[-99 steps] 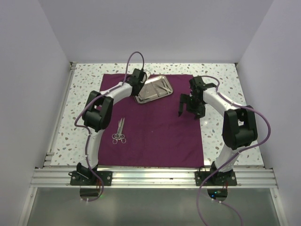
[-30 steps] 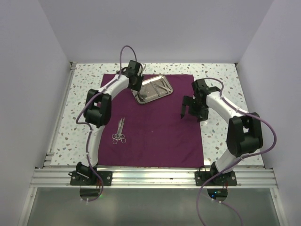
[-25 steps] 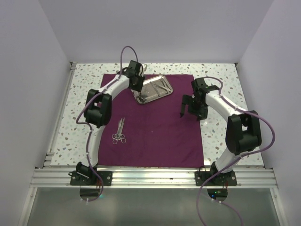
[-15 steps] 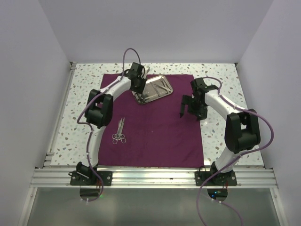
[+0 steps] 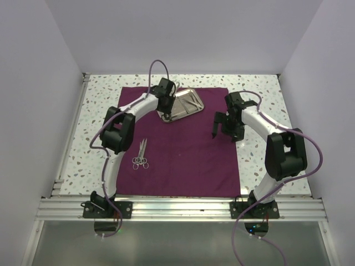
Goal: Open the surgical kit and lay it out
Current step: Pick up the medical item from the container.
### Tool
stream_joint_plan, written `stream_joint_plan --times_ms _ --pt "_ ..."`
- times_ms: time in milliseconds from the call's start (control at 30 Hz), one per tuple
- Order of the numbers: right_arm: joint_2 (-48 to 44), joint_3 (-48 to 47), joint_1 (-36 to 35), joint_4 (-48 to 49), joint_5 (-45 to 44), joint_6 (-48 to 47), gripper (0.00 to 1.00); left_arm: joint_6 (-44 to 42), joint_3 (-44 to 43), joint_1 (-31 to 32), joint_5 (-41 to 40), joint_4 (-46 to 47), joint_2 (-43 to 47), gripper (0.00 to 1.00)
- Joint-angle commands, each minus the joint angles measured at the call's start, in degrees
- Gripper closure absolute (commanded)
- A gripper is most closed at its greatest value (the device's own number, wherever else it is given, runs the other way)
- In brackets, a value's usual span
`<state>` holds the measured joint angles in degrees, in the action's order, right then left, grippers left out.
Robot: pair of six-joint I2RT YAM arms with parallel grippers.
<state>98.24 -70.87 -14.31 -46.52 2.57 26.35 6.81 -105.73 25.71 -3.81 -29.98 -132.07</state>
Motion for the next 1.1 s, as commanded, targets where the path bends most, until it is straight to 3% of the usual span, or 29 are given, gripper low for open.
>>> stream_joint_plan --times_ms 0,133,400,600,700,1067 --pt "-1.6 1.1 -0.1 1.5 0.9 0.3 0.03 3.6 6.1 0.3 -1.5 -8.2 -0.8 0.67" --pt "-2.3 2.6 -0.1 2.3 1.4 0.5 0.03 4.1 9.9 0.3 -2.9 -6.9 0.9 0.67" --pt "-3.3 2.8 -0.1 2.1 0.8 -0.1 0.03 4.1 8.1 0.2 -2.1 -8.5 -1.7 0.72" --pt "-3.7 2.8 0.0 1.9 0.4 -0.4 0.03 4.5 8.6 0.1 1.6 -9.1 -3.9 0.87" --pt "-3.6 2.9 -0.1 1.6 0.4 -0.3 0.03 4.3 9.1 0.1 2.1 -9.5 -4.9 1.00" --pt "-5.0 5.6 -0.1 1.8 1.3 2.6 0.03 4.5 4.9 0.1 -0.1 -9.0 -2.0 1.00"
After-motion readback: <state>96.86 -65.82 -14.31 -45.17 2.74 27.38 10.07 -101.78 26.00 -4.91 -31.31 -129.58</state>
